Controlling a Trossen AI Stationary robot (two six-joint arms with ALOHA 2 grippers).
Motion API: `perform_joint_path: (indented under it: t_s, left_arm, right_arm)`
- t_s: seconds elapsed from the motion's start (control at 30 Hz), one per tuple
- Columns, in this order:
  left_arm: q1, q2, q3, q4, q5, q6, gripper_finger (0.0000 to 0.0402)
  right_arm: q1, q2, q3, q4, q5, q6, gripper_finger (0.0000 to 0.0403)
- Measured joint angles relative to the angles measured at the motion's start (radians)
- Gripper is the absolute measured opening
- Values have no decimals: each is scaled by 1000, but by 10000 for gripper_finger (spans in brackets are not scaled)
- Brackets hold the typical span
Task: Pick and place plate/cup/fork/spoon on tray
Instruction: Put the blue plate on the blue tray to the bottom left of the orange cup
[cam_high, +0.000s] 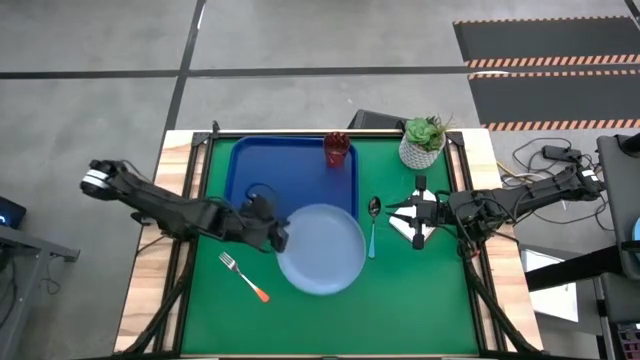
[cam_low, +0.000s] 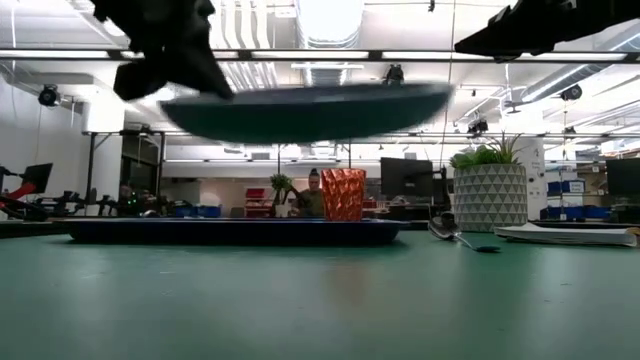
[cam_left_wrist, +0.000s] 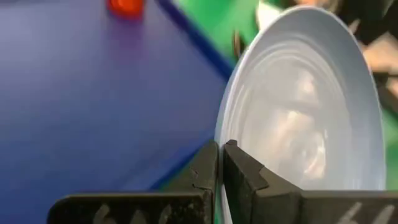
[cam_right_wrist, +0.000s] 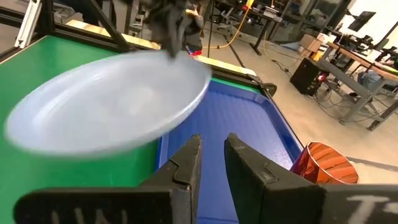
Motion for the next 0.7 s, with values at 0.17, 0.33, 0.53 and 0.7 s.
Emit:
perform_joint_path:
  t_s: [0.17, 0.33, 0.53, 0.7]
  left_arm:
    - [35, -104, 0, -106, -147, -1, 0]
    - [114, -155, -1, -249, -209, -2, 0]
    - [257, -144, -3, -395, -254, -30, 0]
    - [381, -107, -29, -416, -246, -20, 0]
  right_arm:
    - [0, -1, 0, -2, 0, 0, 59]
    - [0, 0, 0, -2, 0, 0, 59]
    - [0, 0, 0, -3, 0, 0, 59]
    - [0, 0, 0, -11, 0, 1, 59]
